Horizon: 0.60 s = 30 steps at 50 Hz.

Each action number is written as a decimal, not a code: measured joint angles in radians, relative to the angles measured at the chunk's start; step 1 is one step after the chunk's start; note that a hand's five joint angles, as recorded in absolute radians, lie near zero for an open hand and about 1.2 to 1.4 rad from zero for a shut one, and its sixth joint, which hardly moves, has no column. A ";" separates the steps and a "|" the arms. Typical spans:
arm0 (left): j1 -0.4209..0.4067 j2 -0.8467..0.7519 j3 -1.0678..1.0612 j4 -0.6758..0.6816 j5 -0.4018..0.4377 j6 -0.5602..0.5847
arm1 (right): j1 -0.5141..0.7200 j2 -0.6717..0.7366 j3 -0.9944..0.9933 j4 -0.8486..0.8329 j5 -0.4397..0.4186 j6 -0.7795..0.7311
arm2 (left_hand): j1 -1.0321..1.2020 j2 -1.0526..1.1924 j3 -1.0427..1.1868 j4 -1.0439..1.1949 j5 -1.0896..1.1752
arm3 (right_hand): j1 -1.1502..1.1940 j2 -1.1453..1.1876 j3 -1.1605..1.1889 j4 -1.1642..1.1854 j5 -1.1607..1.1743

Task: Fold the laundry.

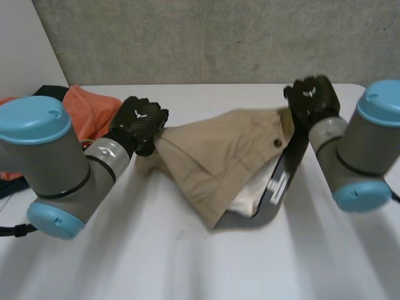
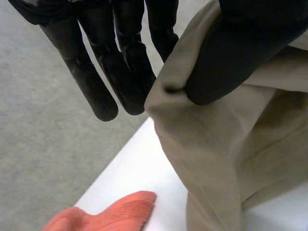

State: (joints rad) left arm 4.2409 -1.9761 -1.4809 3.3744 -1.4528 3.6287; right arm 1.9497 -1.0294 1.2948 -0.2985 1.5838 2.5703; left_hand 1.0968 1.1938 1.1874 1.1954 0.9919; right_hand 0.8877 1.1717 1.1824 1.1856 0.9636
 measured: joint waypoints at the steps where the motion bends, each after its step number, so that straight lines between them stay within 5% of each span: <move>1: -0.021 0.017 -0.009 0.000 -0.034 -0.001 | 0.000 0.038 -0.062 -0.015 -0.003 -0.029 | 0.000 0.000 0.000 0.000 0.000 | 0.000 0.000 0.000 0.000 0.000; 13: -0.232 -0.038 -0.043 0.016 -0.135 0.000 | 0.004 0.301 -0.332 -0.148 -0.101 -0.065 | -0.004 -0.015 -0.010 -0.017 -0.004 | 0.000 0.000 0.000 0.000 0.008; 15: -0.261 -0.094 -0.021 0.019 -0.143 0.004 | 0.005 0.331 -0.335 -0.171 -0.120 -0.061 | -0.093 -0.180 -0.174 -0.171 -0.142 | -0.077 -0.158 -0.164 -0.149 -0.108; 16: -0.274 -0.127 -0.001 0.019 -0.159 0.006 | 0.005 0.332 -0.331 -0.177 -0.116 -0.058 | -0.373 -0.424 -0.414 -0.426 -0.396 | -0.526 -0.740 -0.717 -0.715 -0.658; 18: -0.278 -0.141 0.009 0.019 -0.172 0.007 | 0.004 0.325 -0.325 -0.176 -0.108 -0.057 | -0.373 -0.424 -0.414 -0.426 -0.396 | -0.639 -0.878 -0.880 -0.879 -0.813; 19: -0.278 -0.150 0.020 0.019 -0.198 0.008 | 0.003 0.309 -0.313 -0.172 -0.096 -0.055 | -0.630 -0.686 -0.675 -0.691 -0.664 | -0.686 -0.945 -0.956 -0.945 -0.884; 21: -0.268 -0.143 0.026 0.017 -0.231 0.010 | -0.003 0.256 -0.281 -0.148 -0.069 -0.049 | -0.630 -0.686 -0.675 -0.691 -0.664 | -0.689 -0.953 -0.969 -0.950 -0.896; 22: -0.259 -0.132 0.026 0.017 -0.246 0.009 | -0.007 0.228 -0.264 -0.129 -0.060 -0.045 | -0.804 -0.890 -0.879 -0.894 -0.868 | -0.689 -0.953 -0.969 -0.950 -0.896; 30: -0.154 0.033 -0.045 0.015 -0.265 0.002 | -0.030 -0.056 -0.114 0.161 -0.036 0.049 | -0.825 -0.935 -0.923 -0.938 -0.919 | -0.689 -0.953 -0.969 -0.950 -0.896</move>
State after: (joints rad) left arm 4.0866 -1.9434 -1.5257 3.3890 -1.7182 3.6308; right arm 1.9197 -1.0858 1.1806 -0.1375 1.5481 2.6195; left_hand 0.2722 0.2584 0.2643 0.2579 0.0729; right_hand 0.1984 0.2188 0.2133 0.2351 0.0678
